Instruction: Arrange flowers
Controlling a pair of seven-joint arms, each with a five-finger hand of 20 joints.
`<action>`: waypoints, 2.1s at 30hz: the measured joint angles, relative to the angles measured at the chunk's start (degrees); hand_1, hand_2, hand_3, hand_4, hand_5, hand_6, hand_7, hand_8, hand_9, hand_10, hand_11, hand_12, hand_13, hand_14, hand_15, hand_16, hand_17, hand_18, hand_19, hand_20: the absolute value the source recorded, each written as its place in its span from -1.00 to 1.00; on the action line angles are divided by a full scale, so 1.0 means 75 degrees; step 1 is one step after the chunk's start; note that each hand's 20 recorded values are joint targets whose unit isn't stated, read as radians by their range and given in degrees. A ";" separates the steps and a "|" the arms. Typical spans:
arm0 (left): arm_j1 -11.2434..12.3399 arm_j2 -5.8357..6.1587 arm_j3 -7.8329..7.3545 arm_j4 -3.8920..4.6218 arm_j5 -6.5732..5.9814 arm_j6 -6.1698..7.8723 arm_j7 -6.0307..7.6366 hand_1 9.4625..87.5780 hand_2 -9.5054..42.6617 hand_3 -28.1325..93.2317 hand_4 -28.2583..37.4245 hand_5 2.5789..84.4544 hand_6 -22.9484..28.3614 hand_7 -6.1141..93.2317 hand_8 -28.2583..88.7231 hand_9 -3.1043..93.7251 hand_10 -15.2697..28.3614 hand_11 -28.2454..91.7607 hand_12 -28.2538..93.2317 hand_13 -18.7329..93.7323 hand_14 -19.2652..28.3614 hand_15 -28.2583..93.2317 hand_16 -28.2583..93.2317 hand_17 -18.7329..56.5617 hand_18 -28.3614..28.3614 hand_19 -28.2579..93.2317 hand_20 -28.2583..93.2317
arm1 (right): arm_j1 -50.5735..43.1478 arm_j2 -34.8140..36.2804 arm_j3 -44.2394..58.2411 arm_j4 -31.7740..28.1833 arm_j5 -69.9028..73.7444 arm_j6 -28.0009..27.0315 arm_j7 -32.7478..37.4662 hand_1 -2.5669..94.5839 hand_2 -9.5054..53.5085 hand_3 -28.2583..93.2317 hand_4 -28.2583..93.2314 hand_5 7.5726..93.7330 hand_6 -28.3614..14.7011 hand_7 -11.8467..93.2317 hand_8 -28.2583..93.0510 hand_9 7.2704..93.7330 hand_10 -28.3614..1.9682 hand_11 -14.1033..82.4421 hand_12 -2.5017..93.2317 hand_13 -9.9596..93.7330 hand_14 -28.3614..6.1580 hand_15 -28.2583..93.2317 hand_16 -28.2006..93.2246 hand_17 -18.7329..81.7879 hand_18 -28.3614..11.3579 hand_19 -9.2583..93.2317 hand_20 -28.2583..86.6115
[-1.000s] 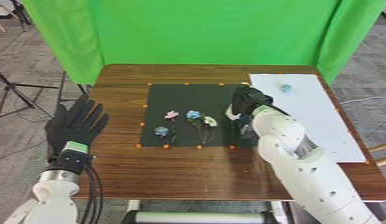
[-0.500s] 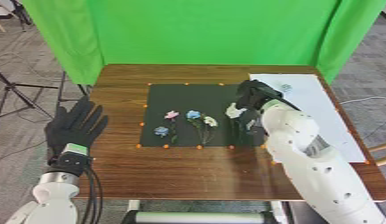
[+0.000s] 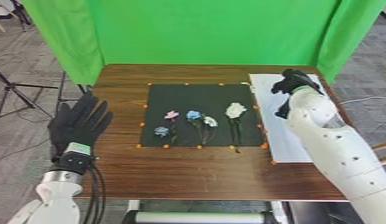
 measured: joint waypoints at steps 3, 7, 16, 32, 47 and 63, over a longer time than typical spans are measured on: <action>-0.0081 0.0020 0.0087 0.0014 0.0000 0.0003 0.0002 -0.54 -0.25 0.68 -0.97 -0.10 0.12 -0.59 -0.67 -0.34 0.23 -0.24 -0.37 -0.35 0.32 -0.03 -0.65 -0.63 0.47 0.01 -0.38 | 0.0170 0.0022 -0.0141 0.0319 0.0025 0.0055 -0.0019 -0.27 -0.65 0.80 -0.95 -0.50 -0.10 -0.56 -0.69 -0.55 -0.38 -0.51 -0.77 0.28 -0.32 0.65 -0.21 0.05 -0.72 0.84 -0.03; -0.0192 0.0042 0.0194 0.0017 -0.0014 0.0086 0.0023 -0.55 -0.26 0.69 -0.97 -0.10 0.12 -0.59 -0.67 -0.35 0.23 -0.24 -0.37 -0.36 0.32 -0.03 -0.64 -0.63 0.47 0.01 -0.38 | 0.0433 -0.0068 -0.0287 0.0895 -0.0004 -0.0105 -0.0109 -0.13 -0.62 0.82 -0.98 -0.33 -0.01 -0.49 -0.73 -0.38 -0.16 -0.45 -0.81 0.33 -0.23 0.59 -0.25 0.06 -0.71 0.85 -0.04; -0.0247 0.0054 0.0232 0.0021 -0.0024 0.0098 0.0059 -0.55 -0.28 0.69 -0.97 -0.10 0.12 -0.58 -0.67 -0.34 0.23 -0.24 -0.37 -0.35 0.33 -0.02 -0.64 -0.63 0.47 0.01 -0.38 | 0.0732 -0.0191 -0.0140 0.1269 -0.0011 -0.1155 -0.0204 0.27 -0.98 0.67 -1.00 0.20 0.21 -0.39 -0.74 0.36 0.07 -0.40 -0.57 0.53 0.35 0.14 0.08 0.09 -0.57 0.82 0.02; -0.0342 0.0049 0.0242 0.0177 -0.0016 -0.0281 -0.0115 -0.57 -0.31 0.68 -0.99 -0.19 0.11 -0.60 -0.67 -0.35 0.23 -0.26 -0.36 -0.32 0.35 -0.03 -0.63 -0.64 0.48 0.00 -0.37 | -0.0988 0.0628 -0.0202 -0.0727 -0.0576 0.1228 0.0123 0.35 -1.00 0.66 -1.00 0.54 0.27 -0.15 -0.50 0.77 0.31 -0.35 0.02 0.62 0.29 0.35 0.17 0.17 -0.66 0.88 0.16; -0.0441 0.0236 0.0213 0.0168 -0.0120 -0.0194 -0.0142 -0.62 -0.25 0.67 -1.00 -0.47 0.02 -0.49 -0.72 -0.42 0.23 -0.26 -0.36 -0.33 0.36 -0.03 -0.63 -0.64 0.49 0.00 -0.37 | -0.1663 0.0749 -0.0826 -0.2633 -0.0641 0.0543 -0.0086 0.28 -1.00 0.66 -1.00 0.51 0.22 -0.19 -0.51 0.74 0.23 -0.40 -0.02 0.61 0.25 0.36 0.15 0.17 -0.70 0.90 0.13; -0.0530 0.0157 0.0236 0.0177 -0.0165 -0.0177 -0.0193 -0.64 -0.16 0.71 -1.00 -0.34 0.09 -0.54 -0.70 -0.36 0.26 -0.24 -0.35 -0.31 0.38 -0.02 -0.63 -0.64 0.50 0.00 -0.38 | -0.2204 0.0526 -0.0715 -0.3092 -0.0649 -0.0085 -0.0119 0.06 -1.00 0.72 -1.00 0.36 0.15 -0.39 -0.68 0.58 0.02 -0.29 -0.23 0.55 0.03 0.46 -0.01 0.14 -0.73 0.93 0.06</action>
